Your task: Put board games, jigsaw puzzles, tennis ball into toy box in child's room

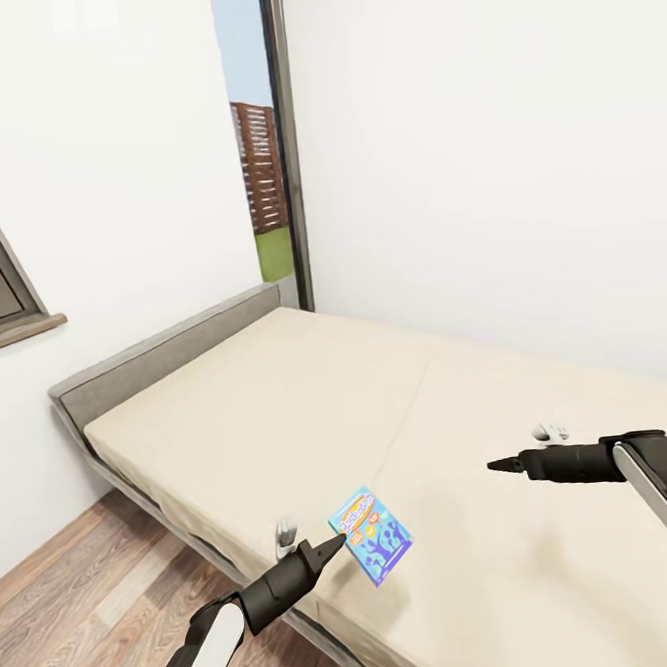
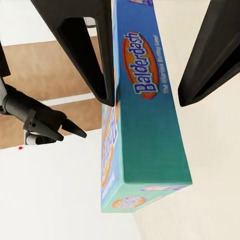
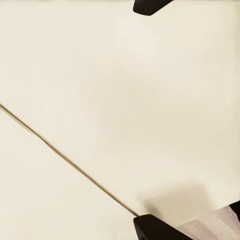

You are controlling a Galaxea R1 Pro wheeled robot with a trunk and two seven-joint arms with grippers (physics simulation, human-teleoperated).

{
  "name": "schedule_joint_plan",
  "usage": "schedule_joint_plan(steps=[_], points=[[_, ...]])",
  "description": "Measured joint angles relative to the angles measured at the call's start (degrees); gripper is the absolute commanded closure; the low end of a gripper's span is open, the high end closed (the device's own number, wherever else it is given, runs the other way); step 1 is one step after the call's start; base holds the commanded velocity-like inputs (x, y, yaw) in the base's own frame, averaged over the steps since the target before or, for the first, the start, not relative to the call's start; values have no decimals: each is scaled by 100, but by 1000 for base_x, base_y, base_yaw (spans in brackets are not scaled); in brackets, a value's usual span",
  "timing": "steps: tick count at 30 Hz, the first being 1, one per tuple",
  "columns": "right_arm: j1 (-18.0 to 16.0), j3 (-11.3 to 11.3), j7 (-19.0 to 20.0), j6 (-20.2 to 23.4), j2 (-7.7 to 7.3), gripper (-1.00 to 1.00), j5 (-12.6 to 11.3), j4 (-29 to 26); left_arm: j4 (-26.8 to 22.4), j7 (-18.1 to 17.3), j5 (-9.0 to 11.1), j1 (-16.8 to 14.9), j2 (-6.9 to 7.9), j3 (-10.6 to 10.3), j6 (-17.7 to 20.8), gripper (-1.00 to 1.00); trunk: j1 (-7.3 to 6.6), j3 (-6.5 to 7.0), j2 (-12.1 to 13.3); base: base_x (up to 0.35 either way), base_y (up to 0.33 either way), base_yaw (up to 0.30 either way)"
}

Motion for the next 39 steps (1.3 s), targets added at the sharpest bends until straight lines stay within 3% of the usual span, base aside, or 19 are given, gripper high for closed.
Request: schedule_joint_plan(steps=[28, 36, 39], points=[[9, -4, 6, 3, -6, -100, 0, 0, 32, 7, 32, 129, 23, 26, -292, 100, 0, 1, 0, 29, 0, -11], [10, -8, 7, 7, -12, -100, -7, -1, 15, 9, 53, 133, 23, 39, -288, 100, 0, 1, 0, 3, 0, -150], [9, -9, 7, 8, -12, -100, -10, -1, 11, 8, 63, 133, 23, 41, -283, 100, -65, 55, 119, 1, 0, -237]])
